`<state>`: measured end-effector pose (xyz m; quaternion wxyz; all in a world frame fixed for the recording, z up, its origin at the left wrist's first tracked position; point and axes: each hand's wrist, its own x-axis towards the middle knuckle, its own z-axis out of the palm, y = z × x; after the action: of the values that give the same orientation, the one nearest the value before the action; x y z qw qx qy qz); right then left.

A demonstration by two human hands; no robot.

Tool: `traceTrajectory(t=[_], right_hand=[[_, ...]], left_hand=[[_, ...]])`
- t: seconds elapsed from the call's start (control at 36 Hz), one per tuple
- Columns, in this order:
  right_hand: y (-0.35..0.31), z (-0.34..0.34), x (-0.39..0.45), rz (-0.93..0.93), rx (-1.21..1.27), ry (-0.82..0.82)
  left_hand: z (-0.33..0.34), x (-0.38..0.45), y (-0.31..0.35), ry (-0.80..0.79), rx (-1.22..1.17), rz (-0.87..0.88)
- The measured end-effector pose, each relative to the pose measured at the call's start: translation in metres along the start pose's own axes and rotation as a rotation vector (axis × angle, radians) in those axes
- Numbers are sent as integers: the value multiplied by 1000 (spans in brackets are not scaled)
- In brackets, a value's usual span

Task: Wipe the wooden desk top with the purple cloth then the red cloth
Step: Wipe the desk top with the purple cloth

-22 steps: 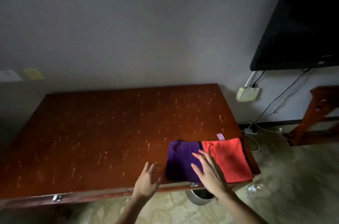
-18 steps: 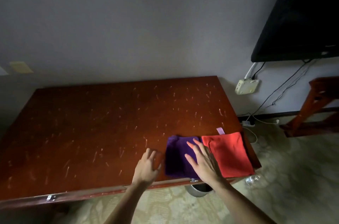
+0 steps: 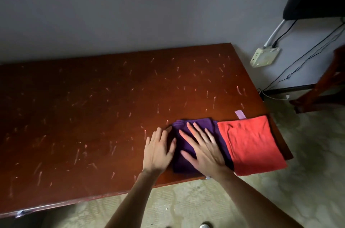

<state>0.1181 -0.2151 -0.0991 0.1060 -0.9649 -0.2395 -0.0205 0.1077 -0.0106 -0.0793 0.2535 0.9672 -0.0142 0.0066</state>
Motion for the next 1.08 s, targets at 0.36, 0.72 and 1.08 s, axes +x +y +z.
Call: traceTrajectory(t=[0.36, 0.72, 1.08], right_hand=[[67, -5, 127, -64, -30, -38], [166, -16, 301, -170, -54, -67], [198, -21, 369, -35, -18, -55]], left_hand=[[15, 60, 24, 189, -118, -124], [58, 113, 57, 133, -78, -35], [66, 115, 57, 79, 113, 10]])
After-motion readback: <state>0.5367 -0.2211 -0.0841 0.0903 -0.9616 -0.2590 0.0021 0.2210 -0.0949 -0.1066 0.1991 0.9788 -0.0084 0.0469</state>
